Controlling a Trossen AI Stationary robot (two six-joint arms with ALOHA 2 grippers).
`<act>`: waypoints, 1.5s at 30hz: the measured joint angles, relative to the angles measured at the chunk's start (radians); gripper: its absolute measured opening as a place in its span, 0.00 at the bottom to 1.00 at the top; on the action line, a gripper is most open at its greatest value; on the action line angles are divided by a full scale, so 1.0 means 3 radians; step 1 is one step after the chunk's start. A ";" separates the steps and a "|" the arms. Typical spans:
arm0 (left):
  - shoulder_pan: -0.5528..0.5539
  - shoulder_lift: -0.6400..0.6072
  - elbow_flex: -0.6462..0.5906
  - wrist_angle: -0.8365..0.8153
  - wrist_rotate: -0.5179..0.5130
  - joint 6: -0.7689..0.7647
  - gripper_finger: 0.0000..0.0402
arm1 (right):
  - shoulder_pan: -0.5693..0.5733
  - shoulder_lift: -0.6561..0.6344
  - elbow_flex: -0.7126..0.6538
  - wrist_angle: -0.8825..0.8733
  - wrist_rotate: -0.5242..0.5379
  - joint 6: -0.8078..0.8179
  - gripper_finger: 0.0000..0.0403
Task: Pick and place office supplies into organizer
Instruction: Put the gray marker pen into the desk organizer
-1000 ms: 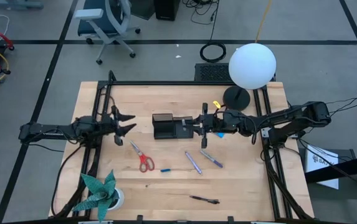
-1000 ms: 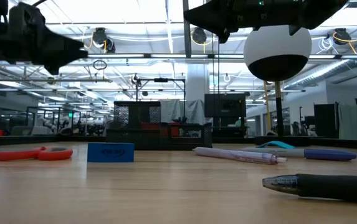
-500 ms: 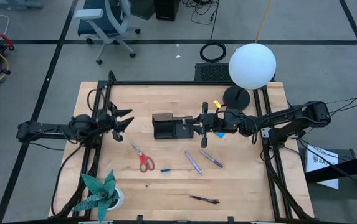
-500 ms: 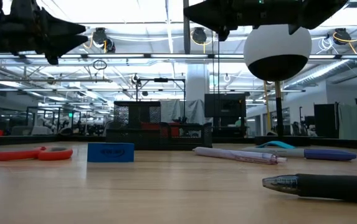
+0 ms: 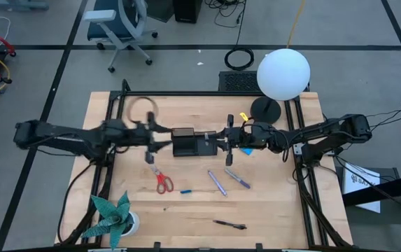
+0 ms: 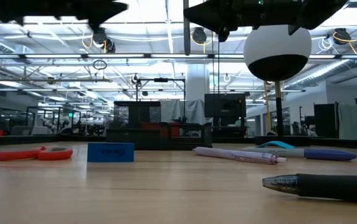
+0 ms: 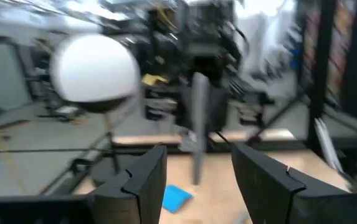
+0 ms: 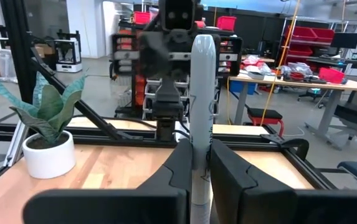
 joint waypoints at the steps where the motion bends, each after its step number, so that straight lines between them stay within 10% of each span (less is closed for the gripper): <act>1: -0.0012 0.0167 0.0093 -0.0010 0.0056 0.0058 0.47 | 0.0000 0.0000 0.0000 -0.0002 0.0000 0.0000 0.06; 12: 0.0064 0.1238 0.0968 0.0009 0.0000 0.0312 0.47 | 0.0008 0.0000 0.0000 0.0015 -0.0172 0.0073 0.06; 45: 0.0059 0.1723 0.1123 0.0601 0.0272 0.0090 0.47 | 0.0008 0.0000 0.0003 0.0034 -0.0174 0.0000 0.06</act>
